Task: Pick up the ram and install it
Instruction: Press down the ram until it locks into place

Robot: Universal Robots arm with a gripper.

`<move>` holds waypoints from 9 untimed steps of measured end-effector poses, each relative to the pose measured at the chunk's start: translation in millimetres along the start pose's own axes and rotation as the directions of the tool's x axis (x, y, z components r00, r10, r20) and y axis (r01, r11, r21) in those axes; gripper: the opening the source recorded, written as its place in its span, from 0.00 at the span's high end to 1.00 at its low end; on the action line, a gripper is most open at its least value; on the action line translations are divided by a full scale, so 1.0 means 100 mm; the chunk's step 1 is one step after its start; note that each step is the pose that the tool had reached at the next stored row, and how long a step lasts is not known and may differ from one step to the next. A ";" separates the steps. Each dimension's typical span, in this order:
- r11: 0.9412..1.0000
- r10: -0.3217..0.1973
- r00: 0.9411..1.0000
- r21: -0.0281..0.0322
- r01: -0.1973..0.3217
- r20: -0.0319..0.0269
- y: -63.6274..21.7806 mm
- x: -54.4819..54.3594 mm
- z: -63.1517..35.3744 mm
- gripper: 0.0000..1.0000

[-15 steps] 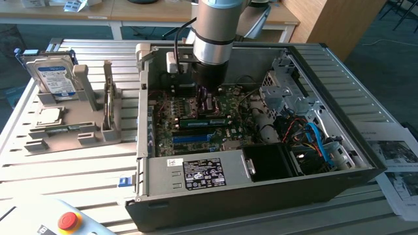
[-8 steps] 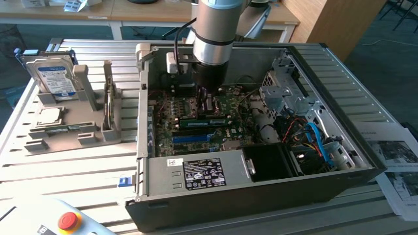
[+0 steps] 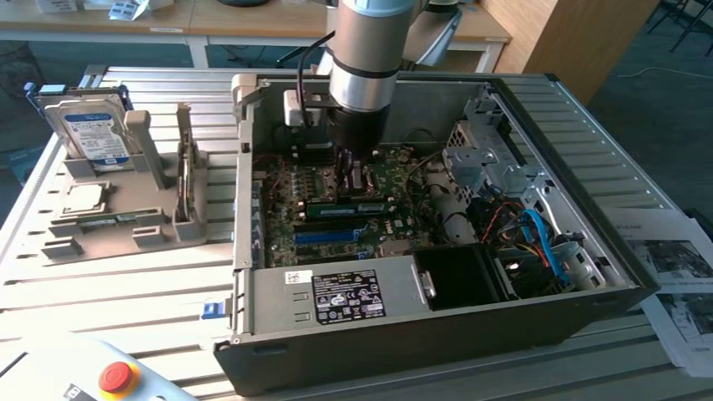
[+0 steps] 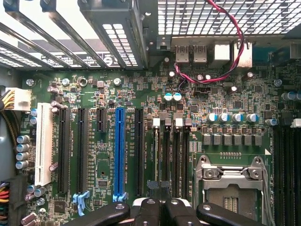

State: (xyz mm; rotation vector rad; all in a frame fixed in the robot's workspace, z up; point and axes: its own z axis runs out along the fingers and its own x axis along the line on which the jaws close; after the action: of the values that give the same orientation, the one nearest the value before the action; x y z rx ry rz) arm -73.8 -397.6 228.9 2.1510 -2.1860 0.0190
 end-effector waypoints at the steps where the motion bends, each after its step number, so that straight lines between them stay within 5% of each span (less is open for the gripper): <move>1: 1.000 0.000 1.000 0.000 0.000 0.000 0.000 0.00 0.002 0.90; 9: 1.000 0.000 1.000 0.000 0.000 0.000 0.000 0.00 0.011 0.90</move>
State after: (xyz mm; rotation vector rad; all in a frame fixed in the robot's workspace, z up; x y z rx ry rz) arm -73.9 -397.6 227.8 2.1511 -2.1862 0.0190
